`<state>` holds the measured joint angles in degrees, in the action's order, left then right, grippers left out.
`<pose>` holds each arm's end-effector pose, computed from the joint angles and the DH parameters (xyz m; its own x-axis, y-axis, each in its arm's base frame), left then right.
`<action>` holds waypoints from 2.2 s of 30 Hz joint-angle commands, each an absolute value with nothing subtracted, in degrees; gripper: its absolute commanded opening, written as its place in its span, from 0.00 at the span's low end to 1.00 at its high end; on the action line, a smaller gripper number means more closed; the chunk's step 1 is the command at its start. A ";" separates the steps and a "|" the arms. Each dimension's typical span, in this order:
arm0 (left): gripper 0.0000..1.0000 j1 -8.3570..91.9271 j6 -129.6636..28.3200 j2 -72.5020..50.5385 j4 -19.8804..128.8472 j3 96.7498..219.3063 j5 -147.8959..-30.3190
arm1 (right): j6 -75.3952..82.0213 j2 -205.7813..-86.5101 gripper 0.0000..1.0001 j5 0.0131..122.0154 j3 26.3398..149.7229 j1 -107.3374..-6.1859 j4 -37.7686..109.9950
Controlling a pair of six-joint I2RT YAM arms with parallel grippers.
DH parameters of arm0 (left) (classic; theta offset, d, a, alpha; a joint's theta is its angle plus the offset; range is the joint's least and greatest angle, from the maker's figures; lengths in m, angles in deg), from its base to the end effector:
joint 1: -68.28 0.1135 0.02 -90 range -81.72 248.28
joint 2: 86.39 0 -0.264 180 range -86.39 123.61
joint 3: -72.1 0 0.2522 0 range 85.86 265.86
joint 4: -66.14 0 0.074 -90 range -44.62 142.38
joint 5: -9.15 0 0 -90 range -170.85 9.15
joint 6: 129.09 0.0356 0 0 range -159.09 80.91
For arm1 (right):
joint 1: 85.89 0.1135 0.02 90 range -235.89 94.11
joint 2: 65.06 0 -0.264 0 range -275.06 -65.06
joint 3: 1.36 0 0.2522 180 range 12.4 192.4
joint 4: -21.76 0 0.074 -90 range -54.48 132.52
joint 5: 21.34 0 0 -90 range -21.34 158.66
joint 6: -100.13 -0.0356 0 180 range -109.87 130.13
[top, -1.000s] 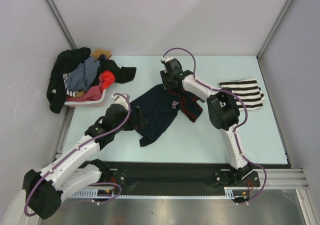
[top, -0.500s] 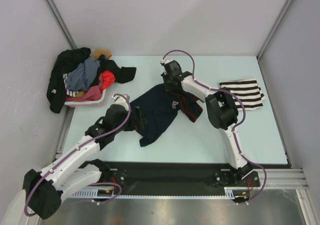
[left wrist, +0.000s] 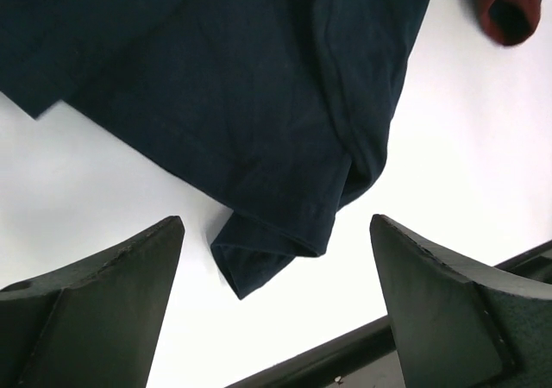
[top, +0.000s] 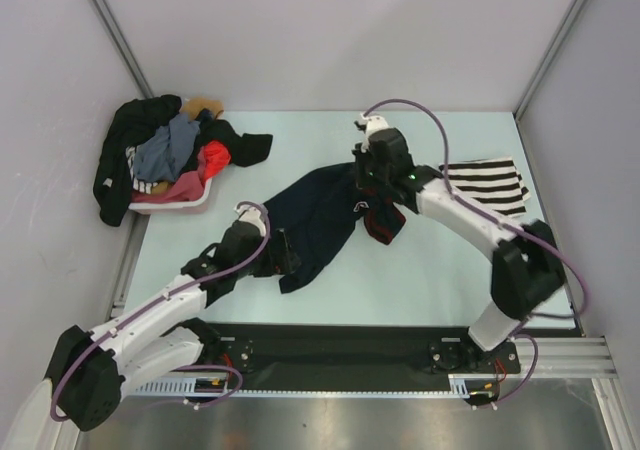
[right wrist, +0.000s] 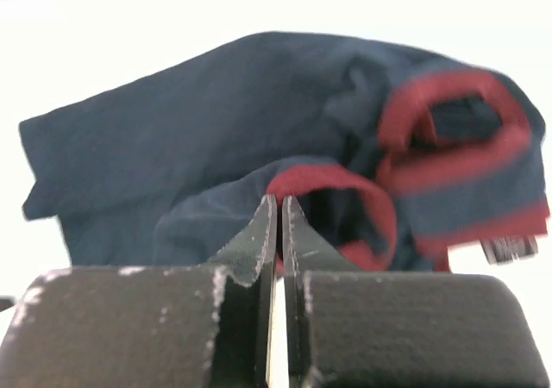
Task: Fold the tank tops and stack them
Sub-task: Flatten the tank top out
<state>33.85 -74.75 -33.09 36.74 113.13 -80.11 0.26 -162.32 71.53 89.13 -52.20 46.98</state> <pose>0.1574 -0.1073 0.1987 -0.7705 -0.1786 -0.6119 0.1332 0.8937 -0.4285 0.3311 0.2186 0.2876 -0.5232 -0.1430 -0.8401 -0.4354 0.8923 0.1192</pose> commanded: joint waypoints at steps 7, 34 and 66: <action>0.91 32.25 -77.41 -35.06 39.72 110.73 -81.72 | -9.55 -130.57 0.00 74.90 59.96 -57.58 42.28; 0.56 20.48 -89.63 -44.55 37.79 100.27 -82.97 | -23.01 -120.08 0.00 77.27 44.13 -81.23 46.50; 0.00 16.17 -92.10 -36.43 35.79 105.80 -77.87 | -22.30 -116.04 0.00 74.19 45.00 -81.06 45.89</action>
